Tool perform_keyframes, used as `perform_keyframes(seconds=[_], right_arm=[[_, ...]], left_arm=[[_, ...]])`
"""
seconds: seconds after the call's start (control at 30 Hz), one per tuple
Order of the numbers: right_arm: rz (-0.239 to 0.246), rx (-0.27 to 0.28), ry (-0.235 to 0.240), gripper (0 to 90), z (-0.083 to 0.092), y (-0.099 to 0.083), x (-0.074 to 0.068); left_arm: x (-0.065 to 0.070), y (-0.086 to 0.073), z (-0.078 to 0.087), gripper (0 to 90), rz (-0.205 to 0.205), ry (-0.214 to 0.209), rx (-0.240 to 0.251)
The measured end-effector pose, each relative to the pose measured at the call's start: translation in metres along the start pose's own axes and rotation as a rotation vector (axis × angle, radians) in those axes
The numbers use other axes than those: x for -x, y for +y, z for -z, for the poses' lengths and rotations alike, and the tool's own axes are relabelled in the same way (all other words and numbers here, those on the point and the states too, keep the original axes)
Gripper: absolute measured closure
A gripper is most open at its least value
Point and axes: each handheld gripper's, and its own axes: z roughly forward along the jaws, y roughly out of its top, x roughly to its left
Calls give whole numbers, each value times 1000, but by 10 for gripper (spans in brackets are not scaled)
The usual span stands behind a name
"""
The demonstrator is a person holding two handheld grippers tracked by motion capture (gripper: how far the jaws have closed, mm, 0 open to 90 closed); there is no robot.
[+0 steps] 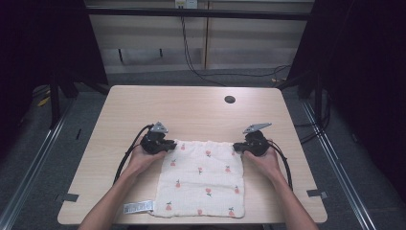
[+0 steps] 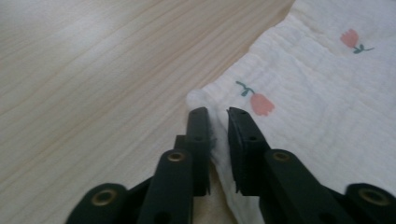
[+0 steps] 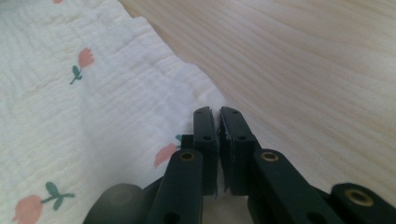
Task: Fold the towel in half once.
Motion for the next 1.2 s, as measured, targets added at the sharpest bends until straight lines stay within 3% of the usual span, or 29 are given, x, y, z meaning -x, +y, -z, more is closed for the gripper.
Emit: perform_keyframes(seconds=[0.07, 0.17, 0.3, 0.5, 0.63, 0.73, 0.97, 1.03, 1.2], right_arm=[[-4, 3, -1, 863, 1, 0, 1], [-9, 2, 6, 865, 4, -1, 2], [-37, 57, 14, 867, 14, 2, 6], [-28, 144, 26, 870, 29, 10, 1], [-22, 180, 44, 870, 34, 17, -2], [-31, 194, 46, 870, 35, 19, 0], [-45, 246, 64, 870, 50, 28, 5], [-51, 261, 67, 870, 52, 30, 7], [-66, 275, 67, 872, 56, 40, 12]], left_arm=[[-2, -1, 0, 870, 32, -6, 7], [-3, -1, 3, 877, 41, -16, -8], [-7, 1, 21, 877, 69, -35, 53], [-3, 4, 40, 878, 66, -56, 127], [-1, 7, 47, 876, 42, -26, 170], [-3, 10, 51, 877, 34, -28, 169], [-3, 15, 62, 880, 62, -77, 225], [-2, 17, 60, 880, 49, -71, 210], [-2, 26, 59, 880, 51, -71, 229]])
